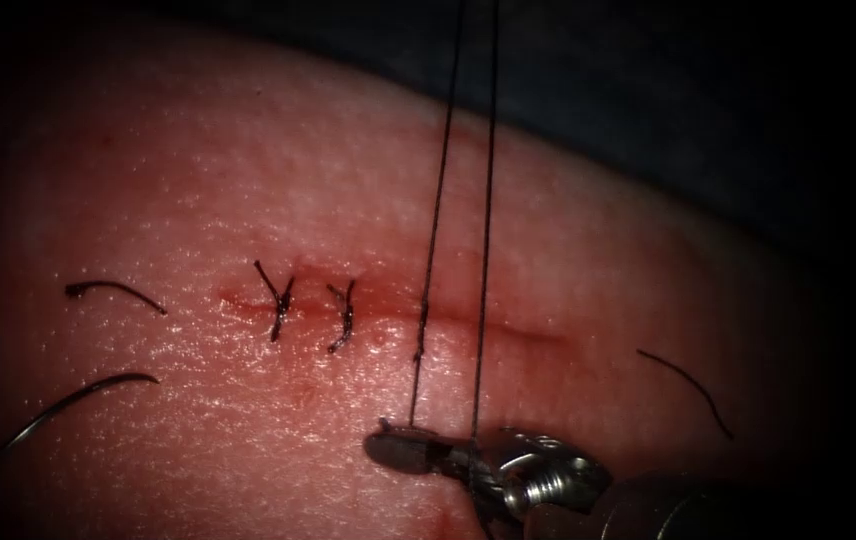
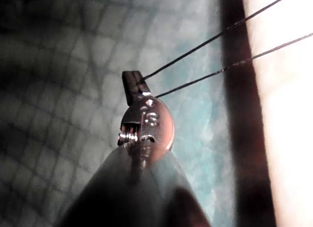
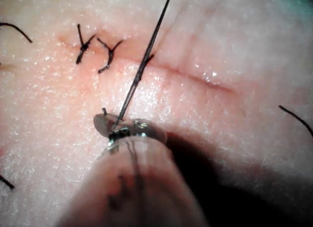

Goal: Wound Closure
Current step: Pull the right gripper down and the left gripper up to secure the knot

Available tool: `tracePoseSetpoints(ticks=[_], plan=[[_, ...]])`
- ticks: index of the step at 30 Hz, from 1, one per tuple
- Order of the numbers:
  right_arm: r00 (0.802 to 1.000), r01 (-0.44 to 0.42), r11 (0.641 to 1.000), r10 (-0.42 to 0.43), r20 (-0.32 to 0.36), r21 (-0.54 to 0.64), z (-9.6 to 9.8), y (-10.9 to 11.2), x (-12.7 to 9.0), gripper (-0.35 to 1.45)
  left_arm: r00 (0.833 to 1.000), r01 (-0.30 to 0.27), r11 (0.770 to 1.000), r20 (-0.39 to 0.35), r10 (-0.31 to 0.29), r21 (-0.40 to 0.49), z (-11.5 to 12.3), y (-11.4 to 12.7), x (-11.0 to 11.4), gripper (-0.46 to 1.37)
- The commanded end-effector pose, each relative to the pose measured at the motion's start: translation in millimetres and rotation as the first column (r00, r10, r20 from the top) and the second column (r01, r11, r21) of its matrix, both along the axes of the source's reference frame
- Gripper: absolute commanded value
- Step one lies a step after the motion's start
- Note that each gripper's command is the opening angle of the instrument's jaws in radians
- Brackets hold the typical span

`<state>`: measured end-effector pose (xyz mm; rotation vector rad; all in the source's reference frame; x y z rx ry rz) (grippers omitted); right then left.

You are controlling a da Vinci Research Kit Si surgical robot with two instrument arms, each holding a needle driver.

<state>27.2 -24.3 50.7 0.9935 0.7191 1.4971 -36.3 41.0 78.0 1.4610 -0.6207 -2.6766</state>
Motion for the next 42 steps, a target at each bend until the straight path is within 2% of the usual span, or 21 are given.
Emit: tracePoseSetpoints(ticks=[1, 6, 42], plan=[[1.0, 0.011, 1.0, -0.011, 0.006, 0.0, 0.0, -0.2, 0.1, -0.35, 1.0, -0.008, 1.0, -0.002, 0.008, 0.006, 0.4, -0.2, 0.0, -0.35], [1.0, 0.019, 1.0, -0.019, 0.007, 0.0, 0.0, -0.6, 0.3, -0.35, 1.0, -0.007, 1.0, -0.001, 0.007, 0.013, 1.2, -0.6, 0.4, -0.35], [0.999, 0.049, 0.999, -0.049, -0.009, -0.008, 0.8, -1.0, 0.9, -0.35, 1.0, -0.016, 1.0, 0.008, 0.016, 0.016, 0.8, -0.6, 1.1, -0.35]])
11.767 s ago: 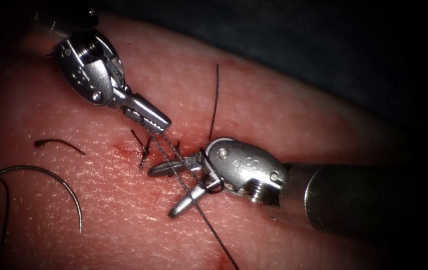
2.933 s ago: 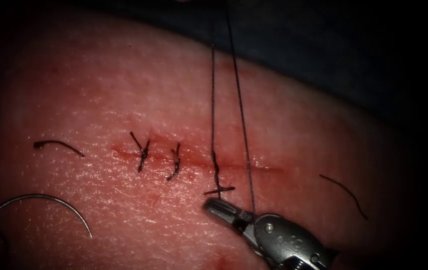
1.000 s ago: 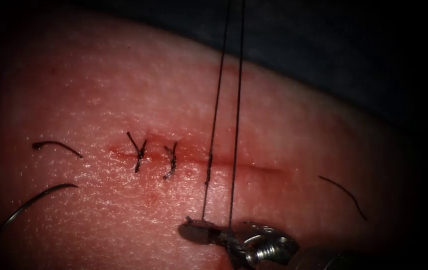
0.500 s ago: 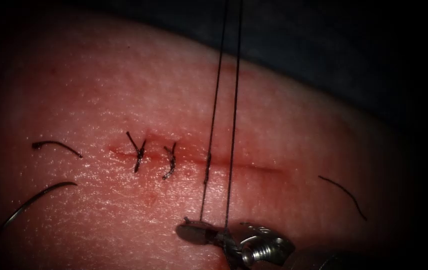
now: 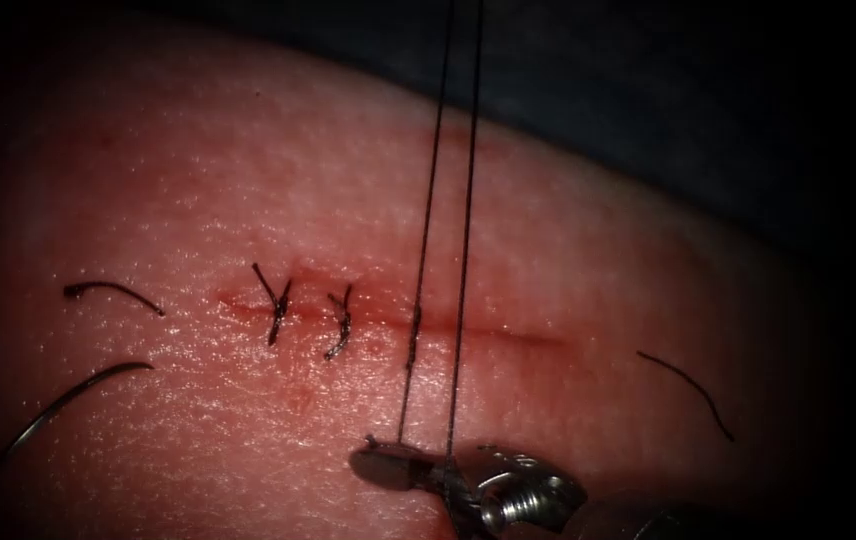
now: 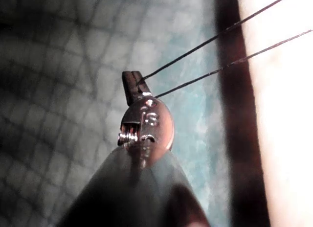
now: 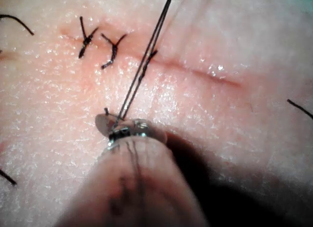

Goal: Wound Closure
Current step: Pull the right gripper down and the left gripper up to secure the knot

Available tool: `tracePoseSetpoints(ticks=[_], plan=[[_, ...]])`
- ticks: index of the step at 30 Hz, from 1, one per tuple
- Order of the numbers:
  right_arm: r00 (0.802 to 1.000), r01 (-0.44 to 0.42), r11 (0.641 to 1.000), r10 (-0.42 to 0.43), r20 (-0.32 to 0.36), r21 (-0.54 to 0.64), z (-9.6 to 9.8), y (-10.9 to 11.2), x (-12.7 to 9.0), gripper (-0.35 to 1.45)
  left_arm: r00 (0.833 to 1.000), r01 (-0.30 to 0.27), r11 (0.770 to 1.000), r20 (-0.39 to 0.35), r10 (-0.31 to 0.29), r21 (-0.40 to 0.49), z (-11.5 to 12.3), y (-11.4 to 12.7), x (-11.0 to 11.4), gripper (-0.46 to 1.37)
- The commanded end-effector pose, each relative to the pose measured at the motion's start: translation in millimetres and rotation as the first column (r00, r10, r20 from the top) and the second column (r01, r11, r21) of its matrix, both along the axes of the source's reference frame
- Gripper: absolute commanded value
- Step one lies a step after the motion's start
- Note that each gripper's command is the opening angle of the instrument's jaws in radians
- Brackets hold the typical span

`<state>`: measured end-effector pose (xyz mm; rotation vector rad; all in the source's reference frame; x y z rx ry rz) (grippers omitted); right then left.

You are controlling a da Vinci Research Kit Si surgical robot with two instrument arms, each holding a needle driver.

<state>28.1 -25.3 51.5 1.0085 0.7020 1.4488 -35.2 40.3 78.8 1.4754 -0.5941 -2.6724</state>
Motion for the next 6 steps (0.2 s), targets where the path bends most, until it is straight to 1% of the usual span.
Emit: tracePoseSetpoints(ticks=[1, 6], plan=[[1.0, 0.003, 1.0, -0.003, 0.0, -0.002, 0.0, 0.0, 0.0, -0.35, 1.0, -0.004, 1.0, 0.0, 0.004, 0.003, 0.0, 0.0, 0.0, -0.35], [1.0, 0.007, 1.0, -0.007, -0.003, -0.014, 0.0, 0.0, -0.1, -0.35, 1.0, -0.001, 1.0, 0.001, 0.001, 0.007, 0.0, 0.0, -0.1, -0.35]])
